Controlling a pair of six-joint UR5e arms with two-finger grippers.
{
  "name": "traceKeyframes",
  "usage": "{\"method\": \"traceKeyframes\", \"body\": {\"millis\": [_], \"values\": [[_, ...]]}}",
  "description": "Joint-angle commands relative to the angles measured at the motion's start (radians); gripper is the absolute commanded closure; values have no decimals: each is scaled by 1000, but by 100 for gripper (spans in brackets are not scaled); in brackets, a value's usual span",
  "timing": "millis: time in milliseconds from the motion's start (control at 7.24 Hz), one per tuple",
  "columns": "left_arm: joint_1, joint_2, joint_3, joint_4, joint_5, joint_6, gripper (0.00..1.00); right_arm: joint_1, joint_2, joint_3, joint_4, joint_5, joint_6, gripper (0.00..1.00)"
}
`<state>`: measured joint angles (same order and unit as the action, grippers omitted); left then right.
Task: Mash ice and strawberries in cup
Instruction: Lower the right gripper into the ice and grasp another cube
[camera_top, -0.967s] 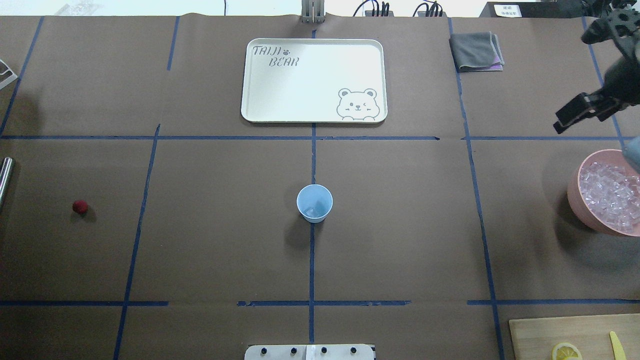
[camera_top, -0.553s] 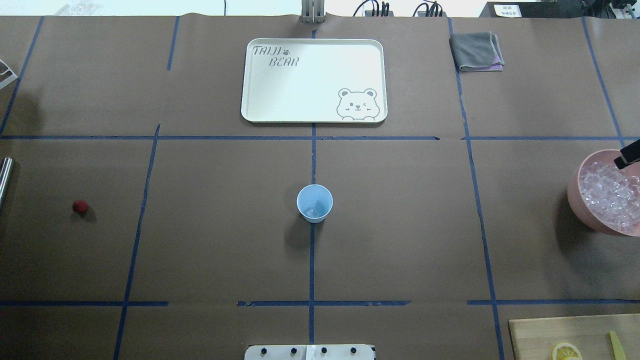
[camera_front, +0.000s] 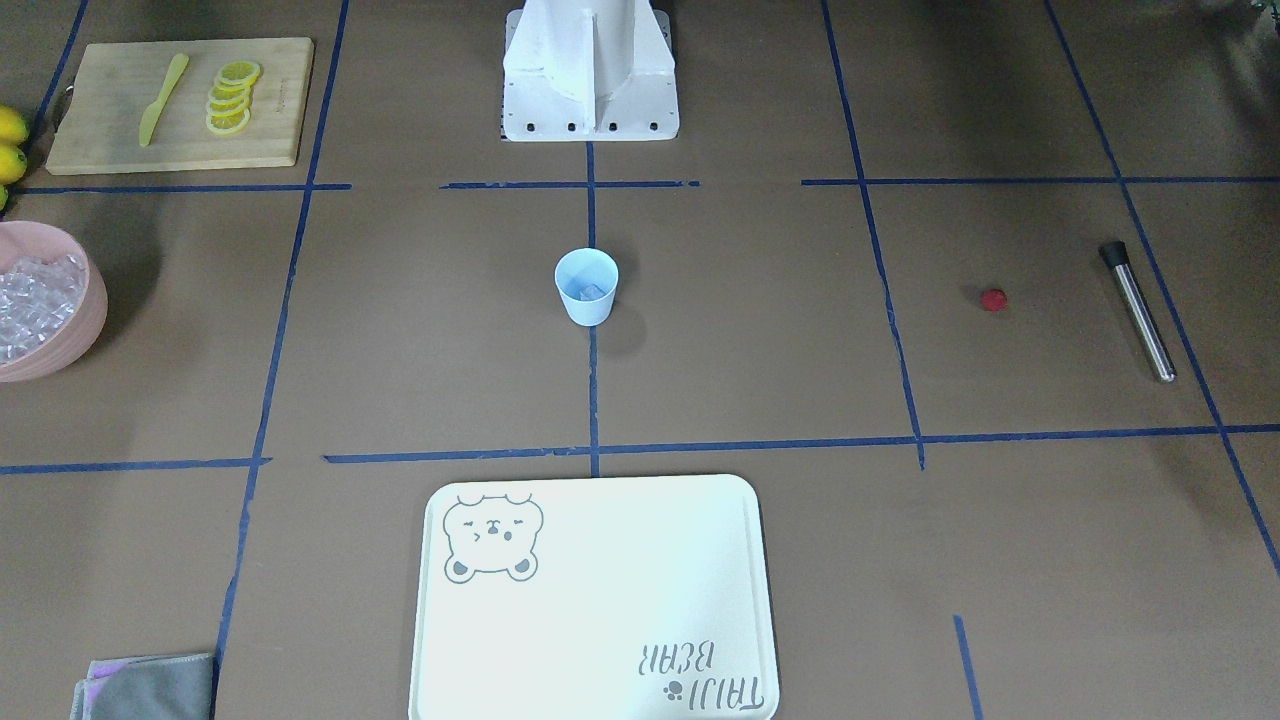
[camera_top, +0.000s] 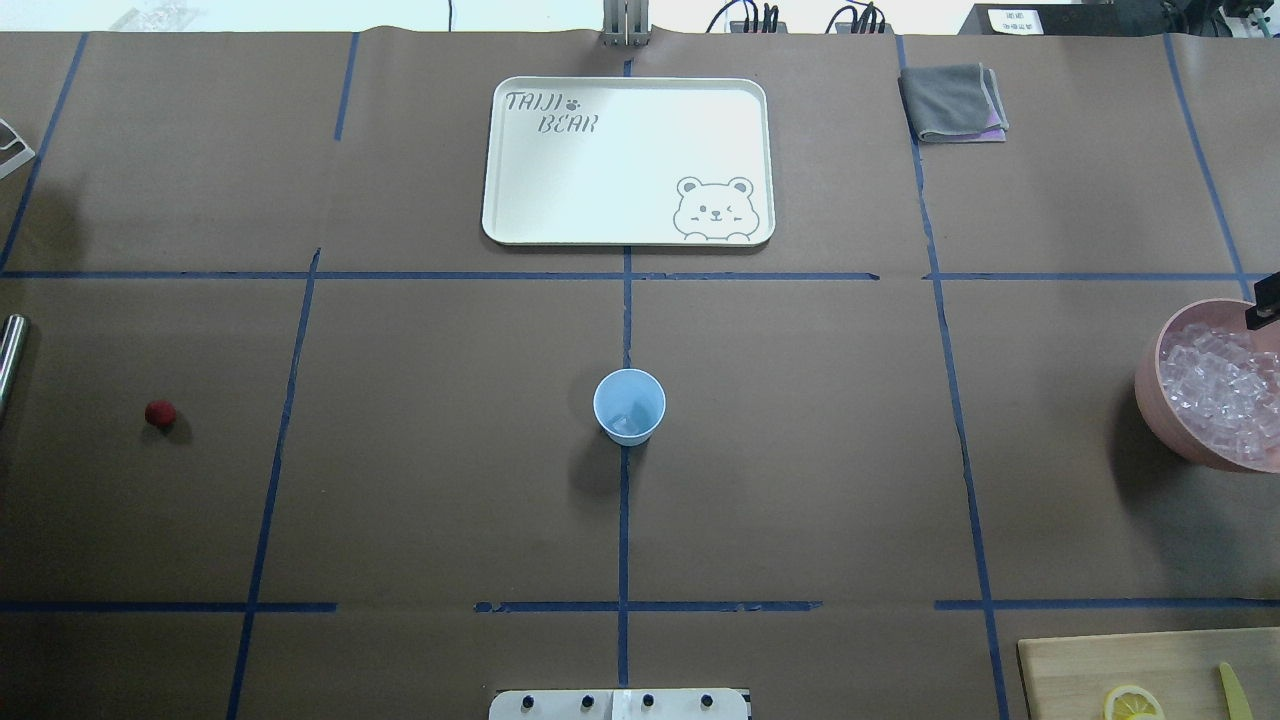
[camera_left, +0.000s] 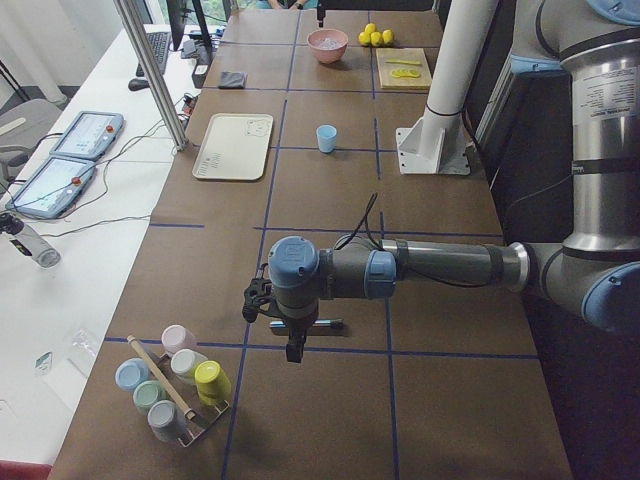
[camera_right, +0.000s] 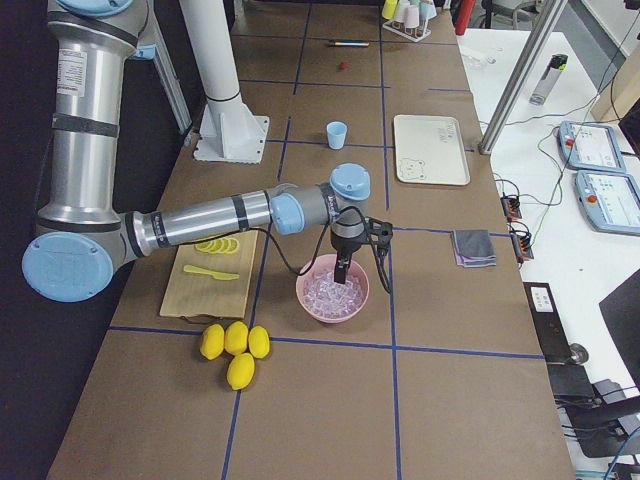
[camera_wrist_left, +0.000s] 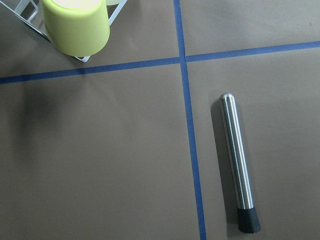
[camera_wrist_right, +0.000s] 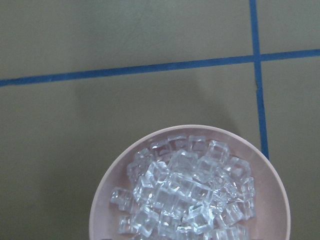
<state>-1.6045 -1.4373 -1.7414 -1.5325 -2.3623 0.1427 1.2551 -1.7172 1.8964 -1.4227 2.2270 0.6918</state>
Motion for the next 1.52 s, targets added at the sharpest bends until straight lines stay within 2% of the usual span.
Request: {"method": "traceKeyframes", "body": {"millis": [0,276,691,967,1382], "values": [[0,0,-3,0,0,0,0,-38,-36,-59,181,-38,219,14],[3,0,-3,-1,-14,0,0,-130,-50,-59,214,-96,311,23],[5,0,-3,-11,-15,0,0,-154,-117,-60,277,-96,308,27],[5,0,-3,-11,-15,0,0,-160,-114,-62,278,-96,311,41],[6,0,-12,-11,-15,0,0,-161,-99,-94,278,-98,301,40]]}}
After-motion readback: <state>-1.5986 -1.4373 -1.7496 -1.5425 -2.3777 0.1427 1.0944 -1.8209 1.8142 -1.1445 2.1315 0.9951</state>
